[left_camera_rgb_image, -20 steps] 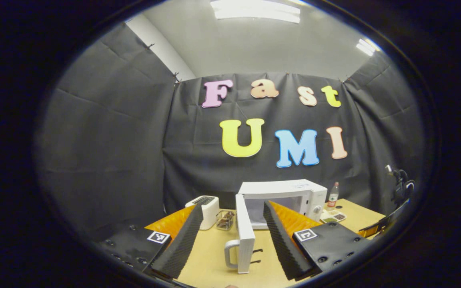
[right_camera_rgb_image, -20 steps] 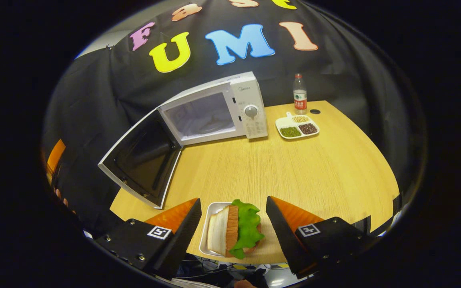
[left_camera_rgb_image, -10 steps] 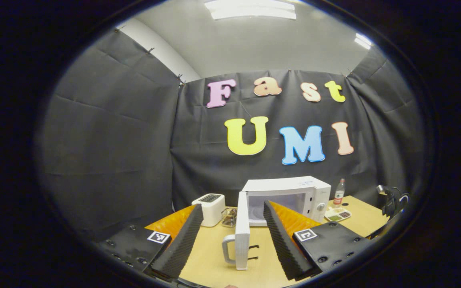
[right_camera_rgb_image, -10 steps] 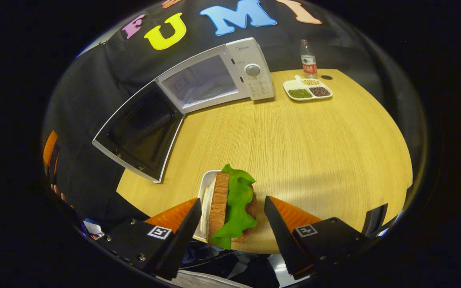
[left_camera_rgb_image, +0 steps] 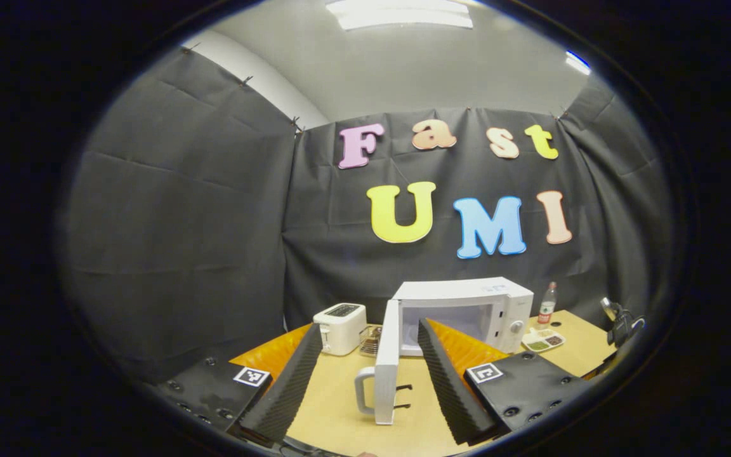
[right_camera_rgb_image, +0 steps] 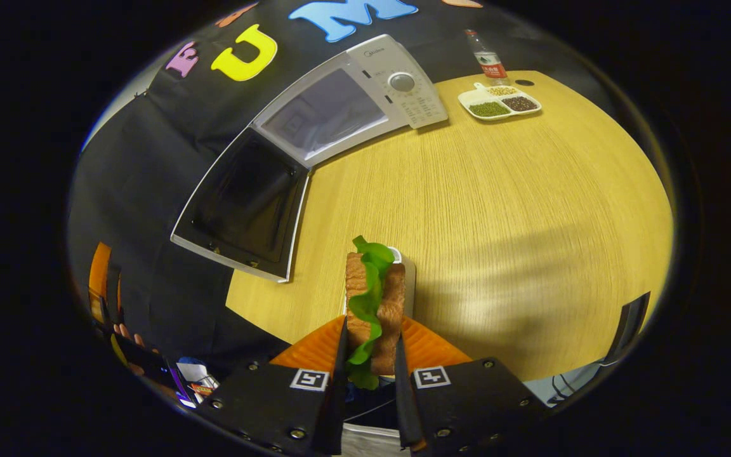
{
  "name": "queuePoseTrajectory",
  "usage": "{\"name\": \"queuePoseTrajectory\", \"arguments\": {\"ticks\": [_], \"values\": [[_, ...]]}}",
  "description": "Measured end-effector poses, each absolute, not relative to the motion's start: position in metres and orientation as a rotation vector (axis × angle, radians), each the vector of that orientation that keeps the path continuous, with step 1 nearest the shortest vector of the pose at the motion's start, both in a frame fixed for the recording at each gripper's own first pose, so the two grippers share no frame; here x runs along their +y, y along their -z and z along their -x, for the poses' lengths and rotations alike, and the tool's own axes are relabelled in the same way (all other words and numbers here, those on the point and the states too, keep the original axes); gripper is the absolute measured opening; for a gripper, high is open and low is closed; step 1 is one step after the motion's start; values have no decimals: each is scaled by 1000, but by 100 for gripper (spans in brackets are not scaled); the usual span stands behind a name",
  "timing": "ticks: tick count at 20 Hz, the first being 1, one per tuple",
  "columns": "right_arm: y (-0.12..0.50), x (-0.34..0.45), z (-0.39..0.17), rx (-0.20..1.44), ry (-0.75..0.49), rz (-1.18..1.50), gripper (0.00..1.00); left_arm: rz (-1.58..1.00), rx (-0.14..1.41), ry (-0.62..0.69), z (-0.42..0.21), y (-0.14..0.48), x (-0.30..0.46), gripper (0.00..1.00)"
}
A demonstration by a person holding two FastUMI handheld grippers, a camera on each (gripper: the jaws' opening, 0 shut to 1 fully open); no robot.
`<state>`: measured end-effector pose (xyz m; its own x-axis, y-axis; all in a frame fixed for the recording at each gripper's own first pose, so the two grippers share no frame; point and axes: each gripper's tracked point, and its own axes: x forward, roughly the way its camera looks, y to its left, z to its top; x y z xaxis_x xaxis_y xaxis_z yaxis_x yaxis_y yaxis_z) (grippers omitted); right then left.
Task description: Open the microwave oven with the left hand, put the food in, and close the microwave oven.
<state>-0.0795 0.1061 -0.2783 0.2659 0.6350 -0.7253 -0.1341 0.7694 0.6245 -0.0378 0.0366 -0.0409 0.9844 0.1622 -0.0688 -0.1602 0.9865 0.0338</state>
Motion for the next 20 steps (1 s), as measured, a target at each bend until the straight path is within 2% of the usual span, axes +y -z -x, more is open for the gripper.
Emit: {"name": "queuePoseTrajectory", "arguments": {"ticks": [1, 2, 11, 14, 15, 16, 19, 20], "values": [[274, 106, 79, 1188, -550, -494, 34, -28, 73, -165, 34, 42, 41, 94], [268, 108, 76, 1176, -552, -498, 34, -22, 71, -164, 29, 41, 42, 99], [212, 152, 12, 982, -525, -527, 34, 14, 11, -112, -26, 26, 74, 99], [206, 176, -13, 929, -503, -548, 34, 6, -1, -100, -47, 25, 91, 96], [206, 183, -21, 917, -491, -555, 34, 7, -1, -97, -53, 24, 98, 99], [207, 190, -29, 905, -479, -563, 34, 8, -2, -97, -59, 25, 104, 94], [211, 209, -55, 865, -440, -582, 34, 14, -7, -106, -72, 25, 126, 100], [213, 214, -65, 847, -426, -589, 34, 12, -10, -106, -74, 26, 132, 97]]}}
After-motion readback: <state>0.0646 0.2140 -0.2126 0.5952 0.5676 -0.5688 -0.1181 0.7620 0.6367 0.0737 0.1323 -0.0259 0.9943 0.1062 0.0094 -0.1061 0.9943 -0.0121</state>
